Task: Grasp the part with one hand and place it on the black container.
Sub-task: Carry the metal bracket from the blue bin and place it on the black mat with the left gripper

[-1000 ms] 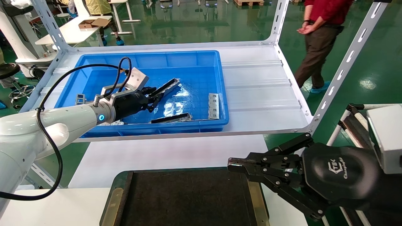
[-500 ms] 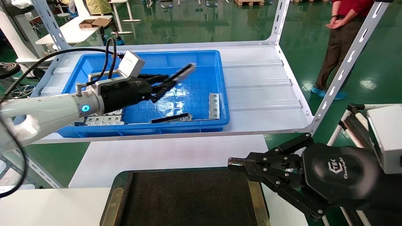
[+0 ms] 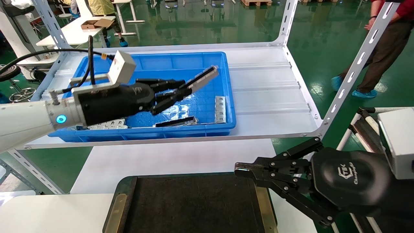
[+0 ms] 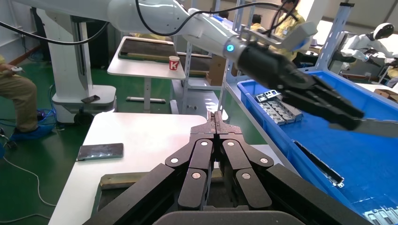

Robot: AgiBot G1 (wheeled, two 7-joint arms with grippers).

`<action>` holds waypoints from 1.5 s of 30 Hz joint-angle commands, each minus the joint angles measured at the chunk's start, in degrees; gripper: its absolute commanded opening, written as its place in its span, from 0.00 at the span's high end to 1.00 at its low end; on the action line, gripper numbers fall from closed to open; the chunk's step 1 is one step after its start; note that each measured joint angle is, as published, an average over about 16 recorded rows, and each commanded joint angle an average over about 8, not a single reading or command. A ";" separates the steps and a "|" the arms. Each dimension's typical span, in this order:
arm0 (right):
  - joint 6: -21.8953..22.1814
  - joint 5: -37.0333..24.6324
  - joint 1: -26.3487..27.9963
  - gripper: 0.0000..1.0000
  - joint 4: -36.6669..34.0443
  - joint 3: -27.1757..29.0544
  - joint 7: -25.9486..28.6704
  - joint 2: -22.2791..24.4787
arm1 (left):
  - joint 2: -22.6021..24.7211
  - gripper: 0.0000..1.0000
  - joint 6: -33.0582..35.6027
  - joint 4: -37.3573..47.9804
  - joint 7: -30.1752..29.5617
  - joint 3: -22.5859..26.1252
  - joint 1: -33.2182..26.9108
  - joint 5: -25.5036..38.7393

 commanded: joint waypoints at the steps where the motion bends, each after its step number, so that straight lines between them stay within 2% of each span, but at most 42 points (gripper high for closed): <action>1: 0.00 0.00 0.00 1.00 0.00 0.00 0.00 0.00 | -0.73 1.00 2.64 -0.21 0.01 -0.03 0.21 -0.11; 7: 0.00 0.00 0.00 1.00 0.00 0.00 0.00 0.00 | -2.22 1.00 9.44 -2.31 -0.50 0.19 3.25 -0.31; 13: 0.00 0.00 0.00 1.00 0.00 -0.01 0.00 0.00 | -3.10 1.00 11.36 -8.23 -3.57 1.01 9.24 -1.22; 18: 0.00 0.01 0.00 1.00 0.00 -0.01 0.00 0.00 | -4.69 1.00 11.29 -18.25 -8.80 2.45 17.45 -3.28; 26: 0.00 0.01 0.00 1.00 0.00 -0.01 -0.01 0.00 | -9.05 1.00 9.31 -40.03 -19.49 4.60 33.14 -8.79; 34: 0.01 0.01 0.00 1.00 0.00 -0.01 -0.01 0.01 | -11.88 1.00 -1.32 -54.07 -28.53 5.39 45.42 -8.11; 45: 0.01 0.01 0.01 1.00 0.00 -0.02 -0.01 0.01 | -11.14 1.00 -25.92 -67.08 -43.98 6.05 58.51 -2.56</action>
